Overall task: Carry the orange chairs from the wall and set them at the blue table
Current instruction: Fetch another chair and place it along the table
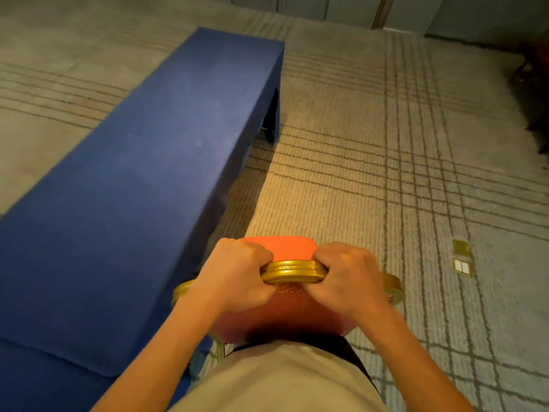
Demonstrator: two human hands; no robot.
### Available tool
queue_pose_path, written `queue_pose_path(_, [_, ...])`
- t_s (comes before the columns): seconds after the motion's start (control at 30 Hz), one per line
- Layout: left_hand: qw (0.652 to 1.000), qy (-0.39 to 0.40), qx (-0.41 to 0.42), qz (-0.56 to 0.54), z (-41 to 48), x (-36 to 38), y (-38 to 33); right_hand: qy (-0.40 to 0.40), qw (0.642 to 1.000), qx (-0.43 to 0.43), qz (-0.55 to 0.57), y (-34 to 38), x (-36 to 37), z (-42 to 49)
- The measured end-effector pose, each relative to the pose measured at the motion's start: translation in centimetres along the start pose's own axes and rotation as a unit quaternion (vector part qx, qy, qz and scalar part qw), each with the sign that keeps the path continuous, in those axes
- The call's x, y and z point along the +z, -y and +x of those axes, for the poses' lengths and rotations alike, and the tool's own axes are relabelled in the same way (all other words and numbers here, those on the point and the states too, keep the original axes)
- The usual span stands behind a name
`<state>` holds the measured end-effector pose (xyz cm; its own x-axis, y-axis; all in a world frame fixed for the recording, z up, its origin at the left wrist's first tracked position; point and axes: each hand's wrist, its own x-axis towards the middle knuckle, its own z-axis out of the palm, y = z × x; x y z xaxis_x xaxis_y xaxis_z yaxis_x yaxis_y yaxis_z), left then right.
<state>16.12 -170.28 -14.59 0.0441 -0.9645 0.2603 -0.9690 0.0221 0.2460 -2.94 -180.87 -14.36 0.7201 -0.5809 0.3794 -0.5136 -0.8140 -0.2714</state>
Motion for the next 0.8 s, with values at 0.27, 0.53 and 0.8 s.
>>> queue_pose_path(0.27, [0.989, -0.008, -0.146, 0.029, 3.6, 0.4, 5.2, 0.065, 0.992, -0.099, 0.045, -2.7, 4.6, 10.8])
queue_pose_path(0.53, [0.948, -0.011, -0.306, 0.087, 7.4, 1.4, 9.0, 0.141, 0.957, -0.225, 0.119, -5.0, 10.9, 21.7])
queue_pose_path(0.8, [0.903, -0.030, -0.410, 0.125, 9.8, 0.6, 10.2, 0.149, 0.912, -0.338, 0.181, -4.4, 13.6, 28.9])
